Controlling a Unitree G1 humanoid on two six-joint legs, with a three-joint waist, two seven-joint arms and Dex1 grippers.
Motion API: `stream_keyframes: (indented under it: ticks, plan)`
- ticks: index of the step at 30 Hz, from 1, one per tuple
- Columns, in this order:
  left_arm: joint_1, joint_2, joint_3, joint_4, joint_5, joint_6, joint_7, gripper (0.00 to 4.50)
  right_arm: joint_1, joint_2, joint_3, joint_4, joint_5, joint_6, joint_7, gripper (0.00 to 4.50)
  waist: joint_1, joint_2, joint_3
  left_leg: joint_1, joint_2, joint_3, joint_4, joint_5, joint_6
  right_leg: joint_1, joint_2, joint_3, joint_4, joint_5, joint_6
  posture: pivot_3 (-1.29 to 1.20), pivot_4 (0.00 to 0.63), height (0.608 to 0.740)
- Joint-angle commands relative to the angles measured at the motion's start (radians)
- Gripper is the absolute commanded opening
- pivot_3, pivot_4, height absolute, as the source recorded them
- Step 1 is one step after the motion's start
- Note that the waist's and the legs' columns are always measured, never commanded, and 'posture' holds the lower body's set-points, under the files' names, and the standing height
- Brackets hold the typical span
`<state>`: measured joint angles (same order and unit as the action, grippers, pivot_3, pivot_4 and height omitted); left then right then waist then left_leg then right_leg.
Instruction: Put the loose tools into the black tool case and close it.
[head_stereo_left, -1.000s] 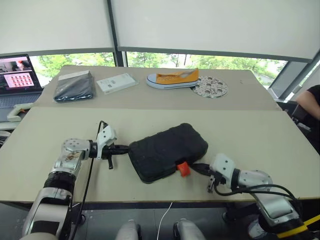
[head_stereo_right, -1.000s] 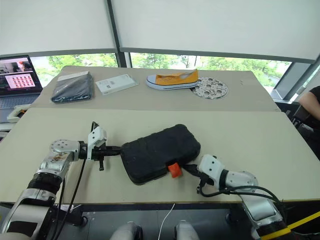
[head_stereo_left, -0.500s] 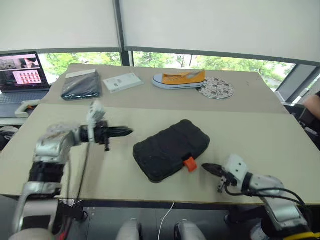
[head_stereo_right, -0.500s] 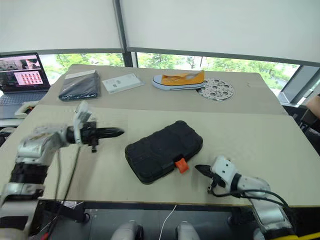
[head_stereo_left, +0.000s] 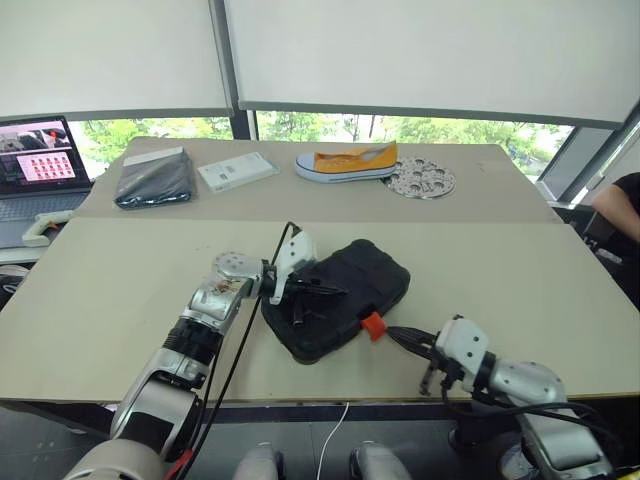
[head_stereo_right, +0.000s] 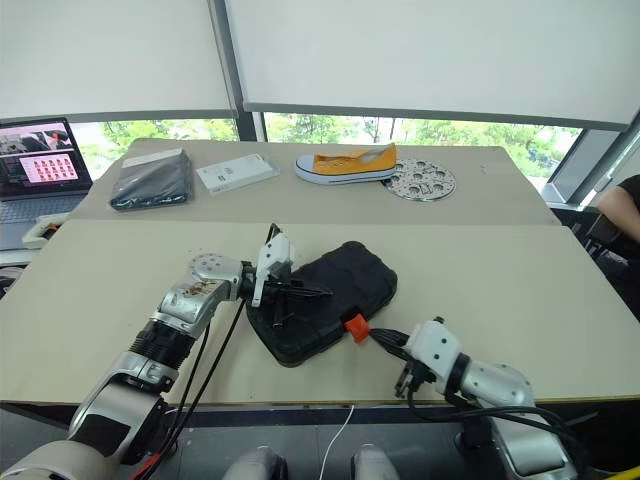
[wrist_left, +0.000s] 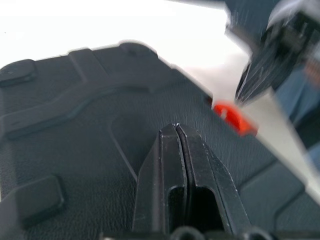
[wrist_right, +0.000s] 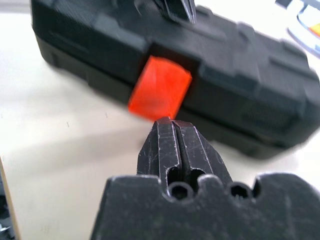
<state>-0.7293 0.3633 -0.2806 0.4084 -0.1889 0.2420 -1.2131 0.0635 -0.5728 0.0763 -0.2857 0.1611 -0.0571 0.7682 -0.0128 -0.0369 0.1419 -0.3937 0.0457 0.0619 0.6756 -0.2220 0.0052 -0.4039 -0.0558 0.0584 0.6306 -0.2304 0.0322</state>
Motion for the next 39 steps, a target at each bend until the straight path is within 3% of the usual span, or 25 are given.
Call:
stream_keyframes:
  ticks: [1, 6, 17, 21, 27, 32, 39]
  plan:
    - [0.069, 0.004, -0.045, 0.04, 0.041, 0.052, 0.003, 0.08, -0.042, 0.023, 0.044, 0.002, -0.034, 0.005, -0.014, 0.0, -0.001, 0.001, -0.001, 0.002, 0.0, 0.0, 0.0, 0.0, 0.0, 0.001, 0.0, 0.0, 0.0, 0.0, 0.0, 0.0, 0.15, 0.74]
    - [0.078, 0.021, -0.055, 0.033, 0.05, 0.044, -0.018, 0.08, -0.107, 0.061, 0.105, 0.123, -0.102, -0.006, -0.032, 0.0, -0.006, 0.003, -0.005, 0.003, 0.0, 0.0, -0.002, 0.0, 0.0, 0.001, 0.0, 0.001, 0.0, -0.001, -0.001, 0.0, 0.15, 0.74]
    - [0.073, 0.021, -0.047, 0.039, 0.054, 0.028, -0.015, 0.08, -0.157, 0.115, 0.115, 0.232, -0.14, 0.064, -0.071, 0.0, -0.007, 0.001, -0.011, 0.006, 0.0, 0.001, -0.008, 0.0, 0.0, 0.001, 0.002, 0.006, -0.001, -0.001, -0.002, 0.0, 0.15, 0.74]
    - [0.077, 0.022, -0.042, 0.039, 0.056, 0.023, -0.004, 0.08, -0.168, 0.114, 0.11, 0.192, -0.121, 0.089, -0.055, 0.0, -0.008, 0.001, -0.011, 0.006, 0.0, 0.001, -0.008, 0.0, 0.0, 0.001, 0.002, 0.006, -0.001, -0.002, -0.002, 0.0, 0.15, 0.74]
    - [0.078, 0.018, -0.041, 0.047, 0.06, 0.015, 0.006, 0.08, -0.045, 0.025, 0.075, 0.056, -0.063, 0.174, 0.017, 0.0, -0.003, 0.002, -0.012, 0.006, 0.0, 0.002, -0.01, 0.0, 0.0, 0.0, 0.002, 0.006, -0.002, -0.003, -0.002, 0.0, 0.15, 0.74]
    - [0.078, 0.015, -0.04, 0.049, 0.062, 0.015, 0.013, 0.08, 0.037, 0.022, 0.013, -0.003, 0.002, 0.192, 0.005, 0.0, -0.002, 0.002, -0.012, 0.007, 0.0, 0.001, -0.011, -0.001, 0.0, 0.0, 0.001, 0.005, -0.002, -0.003, -0.002, 0.0, 0.15, 0.74]
    - [0.082, 0.022, -0.047, 0.054, 0.067, 0.012, 0.005, 0.08, -0.032, 0.065, 0.017, 0.005, -0.015, 0.174, -0.042, 0.0, -0.003, 0.002, -0.012, 0.007, 0.0, 0.0, -0.011, -0.001, 0.0, 0.0, 0.001, 0.006, -0.002, -0.003, -0.002, 0.0, 0.15, 0.74]
